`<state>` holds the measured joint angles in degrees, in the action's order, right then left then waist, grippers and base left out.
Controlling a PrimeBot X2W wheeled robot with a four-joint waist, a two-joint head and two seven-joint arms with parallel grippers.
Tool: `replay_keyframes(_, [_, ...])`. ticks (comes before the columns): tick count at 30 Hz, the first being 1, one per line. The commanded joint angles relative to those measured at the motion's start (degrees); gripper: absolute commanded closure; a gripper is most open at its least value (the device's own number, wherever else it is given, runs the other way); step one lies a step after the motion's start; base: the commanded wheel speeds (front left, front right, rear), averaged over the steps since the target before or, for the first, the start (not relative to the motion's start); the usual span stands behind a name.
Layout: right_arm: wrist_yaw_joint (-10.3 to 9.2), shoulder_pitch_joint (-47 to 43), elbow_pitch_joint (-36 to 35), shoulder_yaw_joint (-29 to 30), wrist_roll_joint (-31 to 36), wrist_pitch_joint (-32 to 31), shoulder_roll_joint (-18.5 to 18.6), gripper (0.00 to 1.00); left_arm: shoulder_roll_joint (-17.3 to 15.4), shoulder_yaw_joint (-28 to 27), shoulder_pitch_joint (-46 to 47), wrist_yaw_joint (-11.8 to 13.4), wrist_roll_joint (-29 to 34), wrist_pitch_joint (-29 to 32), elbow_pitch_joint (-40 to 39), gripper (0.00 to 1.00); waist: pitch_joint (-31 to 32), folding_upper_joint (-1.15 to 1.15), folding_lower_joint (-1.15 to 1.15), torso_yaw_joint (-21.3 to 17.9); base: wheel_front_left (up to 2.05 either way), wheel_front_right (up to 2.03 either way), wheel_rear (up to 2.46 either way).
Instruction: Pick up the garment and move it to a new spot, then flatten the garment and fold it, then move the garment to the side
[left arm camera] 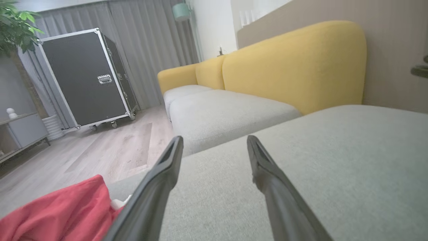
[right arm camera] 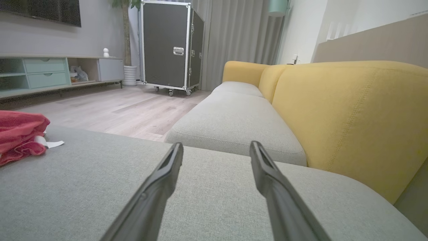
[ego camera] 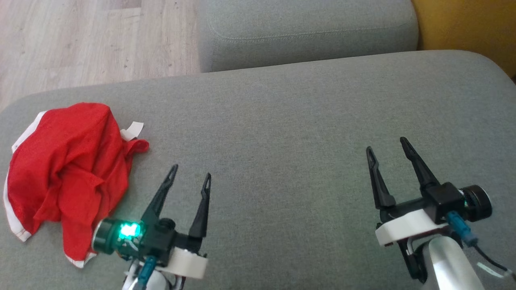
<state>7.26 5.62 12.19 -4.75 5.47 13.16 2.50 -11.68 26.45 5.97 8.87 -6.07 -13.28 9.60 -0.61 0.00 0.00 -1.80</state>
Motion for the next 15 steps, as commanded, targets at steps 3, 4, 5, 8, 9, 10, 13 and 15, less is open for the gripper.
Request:
replay_keyframes(3, [0.23, 2.43, -2.3, -1.43, -2.57, 1.32, 0.37, 0.0, -0.04, -3.41, 1.87, -0.28, -0.33, -1.2, -2.98, 0.0, -0.01, 0.0, 0.0, 0.19, 0.0, 0.0, 0.0])
replay_keyframes(4, [0.23, 2.2, -2.22, -1.33, -4.07, 1.49, 0.37, 0.0, 0.31, -4.11, 1.53, -0.65, -0.69, -1.37, -3.21, 0.0, 0.01, 0.0, 0.0, 0.25, 0.0, 0.0, 0.0])
replay_keyframes(5, [0.23, 1.99, -2.13, -1.36, -5.18, 1.66, 0.37, 0.0, 0.79, -4.93, 1.13, -1.09, -1.12, -1.54, -3.38, 0.0, 0.05, 0.0, 0.0, 0.32, 0.0, 0.0, 0.0])
replay_keyframes(8, [0.23, 1.2, -1.51, -0.66, -9.98, 1.84, 0.38, 0.0, 3.01, -8.28, -0.32, -3.01, -3.71, -1.72, -3.54, 0.0, 0.29, 0.0, 0.0, 0.59, 0.0, 0.0, 0.0])
replay_keyframes(9, [0.23, 0.95, -1.07, -0.5, -11.17, 1.84, 0.38, 0.0, 3.62, -9.48, -0.72, -3.75, -4.41, -1.72, -3.29, 0.0, 0.32, 0.0, 0.0, 0.63, 0.0, 0.0, 0.0])
replay_keyframes(10, [0.23, 0.75, -0.61, -0.38, -12.28, 1.84, 0.38, 0.0, 4.07, -10.58, -1.07, -4.39, -4.73, -1.72, -2.86, 0.0, 0.36, 0.0, 0.0, 0.64, 0.0, 0.0, 0.0])
replay_keyframes(13, [0.23, 0.34, 0.72, -0.05, -15.93, 1.84, 0.38, 0.0, 5.24, -13.12, -2.08, -5.06, -4.41, -1.72, -0.76, 0.0, 0.5, 0.0, 0.0, 0.54, 0.0, 0.0, 0.0])
replay_keyframes(15, [0.23, 0.17, 1.63, -0.06, -17.11, 1.84, 0.38, 0.0, 5.94, -14.14, -2.57, -5.37, -4.14, -1.72, 0.66, 0.0, 0.59, 0.0, 0.0, 0.43, 0.0, 0.0, 0.0])
